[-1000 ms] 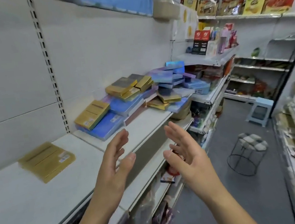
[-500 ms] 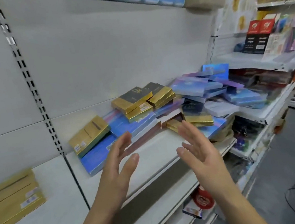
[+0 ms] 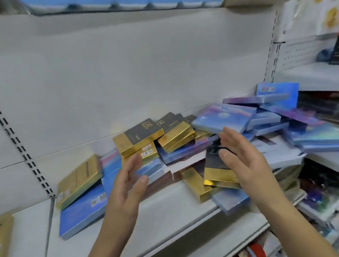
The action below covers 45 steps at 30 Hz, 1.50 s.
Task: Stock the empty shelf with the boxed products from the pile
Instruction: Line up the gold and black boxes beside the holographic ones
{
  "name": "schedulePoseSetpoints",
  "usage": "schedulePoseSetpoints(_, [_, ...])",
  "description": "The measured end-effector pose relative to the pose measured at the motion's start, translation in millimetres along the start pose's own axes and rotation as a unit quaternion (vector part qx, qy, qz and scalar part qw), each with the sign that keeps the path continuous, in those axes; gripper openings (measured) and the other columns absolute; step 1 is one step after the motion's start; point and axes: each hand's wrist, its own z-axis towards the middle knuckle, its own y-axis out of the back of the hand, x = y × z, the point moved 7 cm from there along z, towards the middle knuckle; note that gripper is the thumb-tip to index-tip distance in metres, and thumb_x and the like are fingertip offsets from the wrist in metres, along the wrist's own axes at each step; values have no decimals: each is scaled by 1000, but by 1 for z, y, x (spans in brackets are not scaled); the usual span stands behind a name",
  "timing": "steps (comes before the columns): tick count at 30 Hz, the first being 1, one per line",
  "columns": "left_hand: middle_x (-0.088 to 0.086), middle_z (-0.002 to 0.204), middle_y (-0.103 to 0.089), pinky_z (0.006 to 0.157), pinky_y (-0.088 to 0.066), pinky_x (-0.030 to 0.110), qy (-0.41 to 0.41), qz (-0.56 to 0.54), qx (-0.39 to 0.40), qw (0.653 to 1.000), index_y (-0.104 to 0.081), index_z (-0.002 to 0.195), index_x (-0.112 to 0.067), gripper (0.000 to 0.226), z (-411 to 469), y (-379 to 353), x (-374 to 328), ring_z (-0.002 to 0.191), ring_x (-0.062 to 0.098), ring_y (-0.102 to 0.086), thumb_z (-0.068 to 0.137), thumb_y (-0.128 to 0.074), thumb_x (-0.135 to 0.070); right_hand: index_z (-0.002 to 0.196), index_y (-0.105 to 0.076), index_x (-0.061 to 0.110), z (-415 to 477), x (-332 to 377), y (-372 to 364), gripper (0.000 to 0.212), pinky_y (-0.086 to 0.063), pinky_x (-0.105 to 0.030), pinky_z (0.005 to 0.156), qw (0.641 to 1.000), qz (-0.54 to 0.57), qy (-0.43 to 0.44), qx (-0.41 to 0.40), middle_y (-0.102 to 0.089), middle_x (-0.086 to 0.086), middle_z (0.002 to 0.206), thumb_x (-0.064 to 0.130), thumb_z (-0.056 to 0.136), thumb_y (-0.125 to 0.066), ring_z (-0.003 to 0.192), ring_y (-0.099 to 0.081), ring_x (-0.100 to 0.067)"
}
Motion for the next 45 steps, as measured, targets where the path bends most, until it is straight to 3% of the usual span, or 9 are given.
schedulePoseSetpoints(6, [-28, 143, -49, 89, -37, 12, -11, 59, -2, 998, -45, 145, -47, 49, 46, 31, -19, 115, -28, -45, 97, -51, -55, 124, -62, 42, 38, -8, 14, 28, -41, -6, 69, 989, -126, -63, 51, -62, 28, 114, 43, 102, -45, 96, -56, 18])
schedulePoseSetpoints(12, [-6, 148, -49, 102, -39, 32, 23, 203, -15, 979, -46, 149, -30, 49, 114, 51, -20, 127, 11, -50, 102, -51, -45, 131, -61, 34, 59, -20, 35, 29, -38, -12, 73, 950, -288, -96, 73, -61, 12, 122, 31, 103, -52, 106, -55, -4])
schedulePoseSetpoints(19, [-4, 105, -72, 86, -57, 47, 146, 311, 32, 938, -61, 123, -41, 89, 124, 59, 17, 94, 25, -68, 59, -49, -101, 140, -51, 31, 47, -37, 27, 54, -45, -27, 94, 913, -379, -118, 95, -53, 7, 138, 41, 90, -71, 110, -46, -6])
schedulePoseSetpoints(22, [-4, 73, -73, 66, -56, 36, 142, 231, 45, 962, -74, 103, -38, 55, 121, 54, 12, 67, 22, -65, 73, -62, -83, 143, -46, 31, 49, -38, 26, 67, -47, -29, 94, 906, -392, -128, 91, -50, 6, 143, 46, 85, -75, 109, -45, -7])
schedulePoseSetpoints(25, [0, 75, -73, 53, -48, 25, 142, 202, 57, 967, -72, 107, -37, 36, 122, 51, 6, 65, 22, -64, 84, -66, -64, 144, -41, 33, 51, -42, 25, 74, -47, -29, 93, 913, -364, -152, 101, -51, 5, 142, 46, 82, -78, 110, -46, -9])
schedulePoseSetpoints(32, [2, 86, -80, 57, -44, 31, 171, 11, -26, 985, -53, 135, -24, 63, 124, 68, 25, 69, 19, -76, 80, -83, -30, 146, -36, 35, 51, -59, 29, 94, -52, -36, 92, 935, -241, -243, 97, -56, -1, 143, 46, 69, -89, 122, -57, -22])
schedulePoseSetpoints(36, [6, 90, -77, 49, -48, 23, 166, -156, -78, 970, -68, 114, -16, 32, 127, 79, 27, 62, 14, -71, 84, -79, -16, 144, -33, 39, 43, -63, 31, 98, -53, -31, 62, 950, -182, -249, 55, -69, -6, 119, 42, 65, -92, 98, -68, -25])
schedulePoseSetpoints(39, [4, 83, -70, 53, -48, 26, 174, -220, -101, 955, -69, 89, -19, 6, 129, 81, 27, 55, 12, -66, 88, -74, -16, 139, -40, 34, 41, -55, 36, 80, -47, -20, 49, 965, -127, -228, 15, -72, -1, 98, 25, 76, -88, 74, -68, -14])
schedulePoseSetpoints(45, [1, 79, -70, 64, -64, 45, 157, -256, -55, 952, -61, 99, -22, 7, 126, 68, 20, 70, 24, -74, 102, -57, -27, 123, -54, 18, 43, -41, 40, 42, -50, -31, 43, 978, 10, -204, -49, -73, -4, 67, 10, 88, -75, 48, -66, -18])
